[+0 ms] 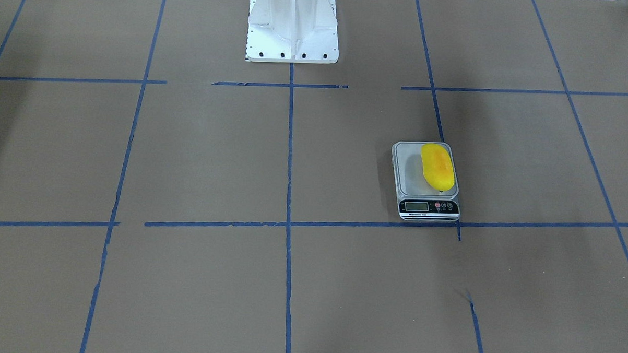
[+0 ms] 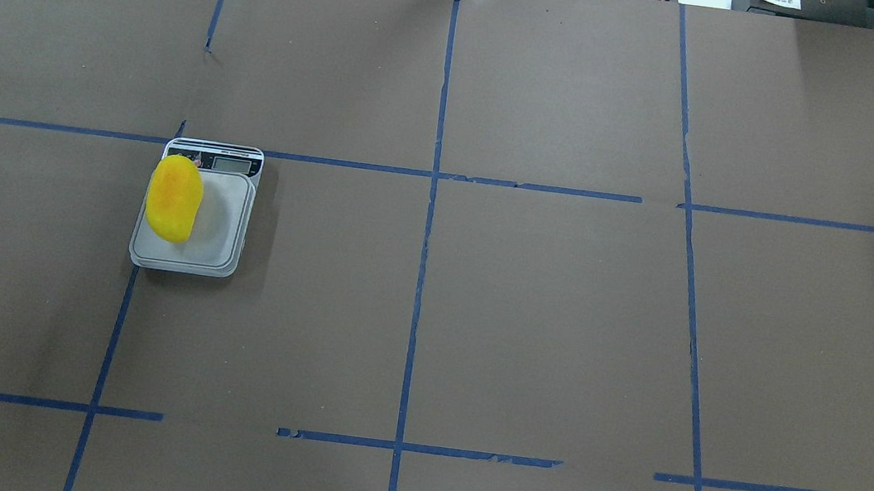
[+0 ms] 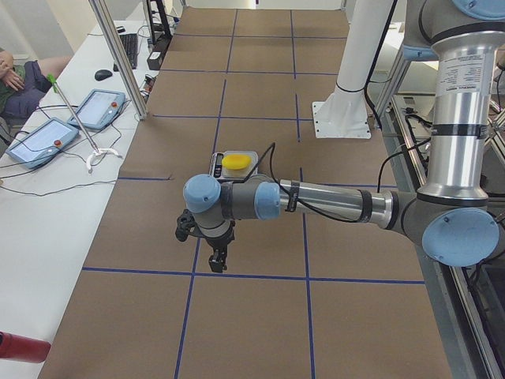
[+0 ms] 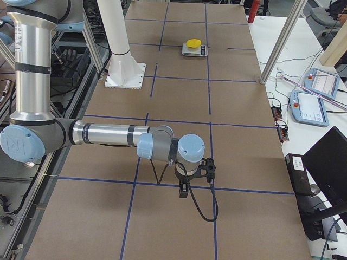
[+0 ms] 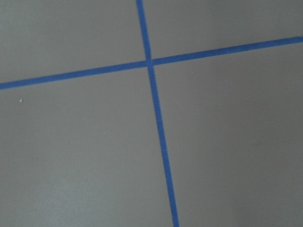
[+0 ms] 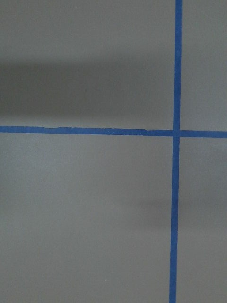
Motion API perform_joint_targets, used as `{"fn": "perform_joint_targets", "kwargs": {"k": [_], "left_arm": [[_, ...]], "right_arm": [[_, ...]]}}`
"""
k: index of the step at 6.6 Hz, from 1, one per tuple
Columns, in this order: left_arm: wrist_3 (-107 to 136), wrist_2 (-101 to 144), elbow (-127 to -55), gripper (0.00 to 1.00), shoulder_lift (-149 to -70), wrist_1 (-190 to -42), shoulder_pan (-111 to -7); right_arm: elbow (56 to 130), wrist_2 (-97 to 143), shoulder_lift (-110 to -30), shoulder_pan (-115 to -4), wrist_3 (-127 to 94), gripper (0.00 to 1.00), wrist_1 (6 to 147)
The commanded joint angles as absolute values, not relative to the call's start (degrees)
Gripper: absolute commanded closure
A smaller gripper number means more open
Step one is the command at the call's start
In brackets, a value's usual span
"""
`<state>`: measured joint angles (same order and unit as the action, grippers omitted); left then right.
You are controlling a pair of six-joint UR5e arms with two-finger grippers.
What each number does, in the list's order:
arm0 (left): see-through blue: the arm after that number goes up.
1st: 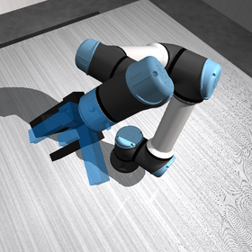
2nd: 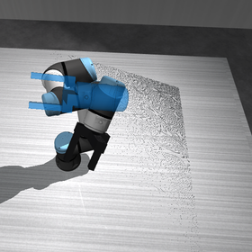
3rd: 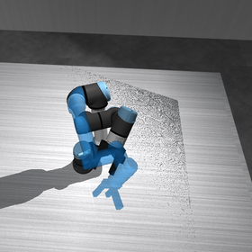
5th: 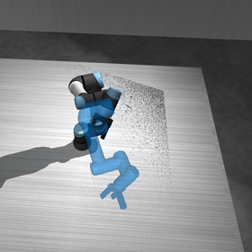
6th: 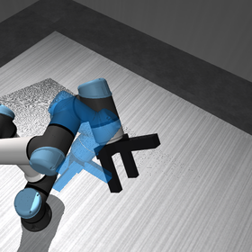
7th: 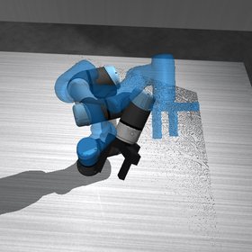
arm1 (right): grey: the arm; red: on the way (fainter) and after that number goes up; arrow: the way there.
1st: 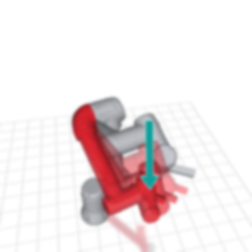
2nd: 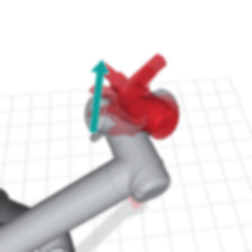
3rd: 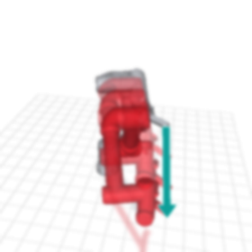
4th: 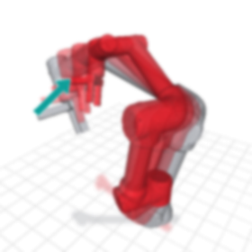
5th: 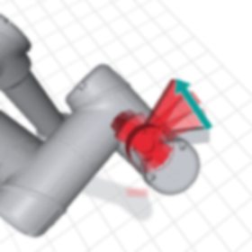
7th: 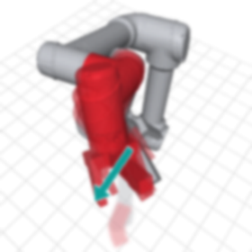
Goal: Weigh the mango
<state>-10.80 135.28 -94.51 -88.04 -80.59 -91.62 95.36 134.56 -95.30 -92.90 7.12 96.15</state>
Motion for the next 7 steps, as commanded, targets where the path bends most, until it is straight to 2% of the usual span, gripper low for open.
{"fn": "perform_joint_targets", "kwargs": {"k": [1,7], "left_arm": [[-10.37,135.09,-92.29,0.00,-87.19,-83.57,-96.13],[6.72,134.04,-92.28,0.00,-85.96,-94.71,-96.07]], "right_arm": [[95.36,134.56,-95.27,-92.90,7.12,0.00,96.07],[95.36,134.56,-95.36,-92.90,7.12,0.00,96.15]]}}
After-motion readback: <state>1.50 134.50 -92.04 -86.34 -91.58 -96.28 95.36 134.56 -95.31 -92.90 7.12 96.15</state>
